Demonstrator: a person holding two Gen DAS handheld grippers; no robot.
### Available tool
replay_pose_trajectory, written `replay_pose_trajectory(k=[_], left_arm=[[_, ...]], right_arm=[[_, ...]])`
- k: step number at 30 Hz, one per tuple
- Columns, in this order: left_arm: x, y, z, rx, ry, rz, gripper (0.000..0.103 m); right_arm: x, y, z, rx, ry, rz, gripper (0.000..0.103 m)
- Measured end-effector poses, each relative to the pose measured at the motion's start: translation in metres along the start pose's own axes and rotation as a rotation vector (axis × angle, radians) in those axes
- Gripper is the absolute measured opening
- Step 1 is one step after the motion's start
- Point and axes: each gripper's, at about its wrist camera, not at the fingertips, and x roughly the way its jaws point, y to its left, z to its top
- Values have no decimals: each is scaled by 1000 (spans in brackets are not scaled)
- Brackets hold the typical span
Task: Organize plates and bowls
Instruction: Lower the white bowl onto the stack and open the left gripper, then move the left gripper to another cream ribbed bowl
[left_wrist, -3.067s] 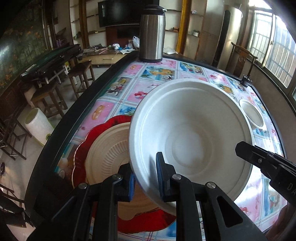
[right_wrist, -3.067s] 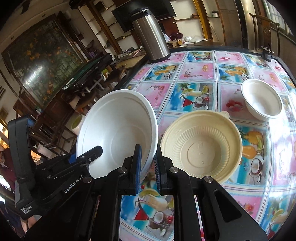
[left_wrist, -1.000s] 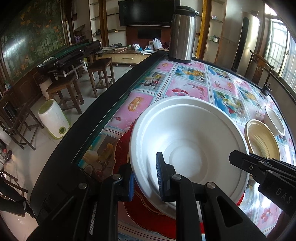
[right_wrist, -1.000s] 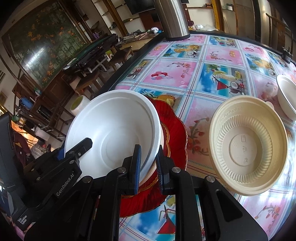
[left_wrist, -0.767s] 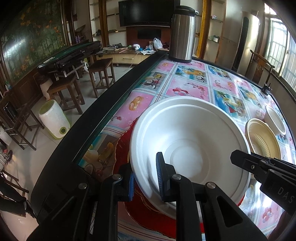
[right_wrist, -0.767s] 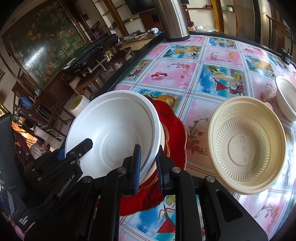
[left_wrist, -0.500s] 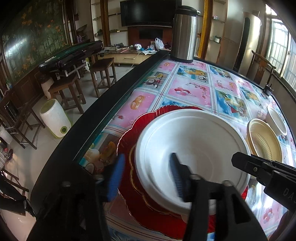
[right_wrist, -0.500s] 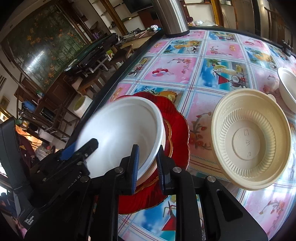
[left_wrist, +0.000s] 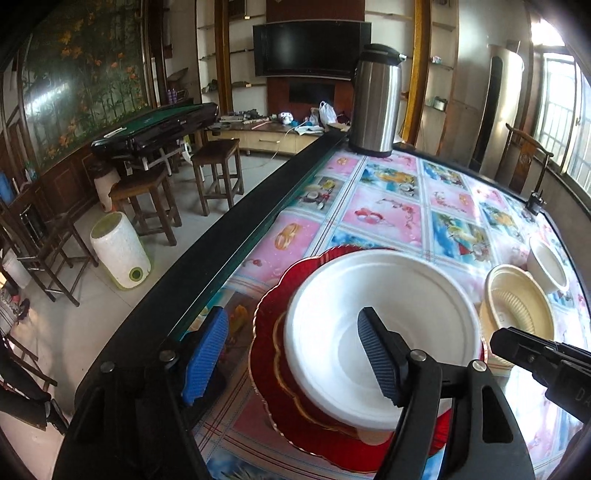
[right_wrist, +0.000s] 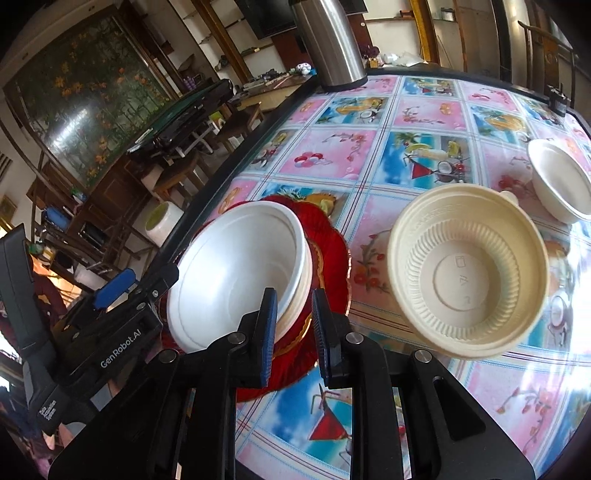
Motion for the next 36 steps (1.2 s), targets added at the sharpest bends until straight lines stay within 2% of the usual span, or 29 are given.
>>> replay_pose_trajectory(k=[7, 12, 20, 26, 30, 34, 36], left_arm=[[-16, -27, 4, 40, -55, -37, 73], [-23, -64, 4, 96, -75, -96, 74], [-25, -124, -2, 188, -64, -192, 75], [-20, -156, -6, 227, -49, -220, 75], [-11, -168, -5, 238, -32, -226, 75], [-6, -176, -3, 246, -24, -224, 75], [-2, -179, -1, 248, -21, -224, 75]], right_arm=[[-28, -17, -3, 28, -62, -4, 19], [-44, -42, -10, 78, -83, -30, 19], [-75, -90, -20, 167, -122, -84, 19], [-88, -125, -26, 228, -132, -111, 19], [-89, -134, -28, 238, -133, -114, 19], [-88, -145, -29, 265, -136, -113, 38], [-87, -151, -28, 272, -139, -107, 38]])
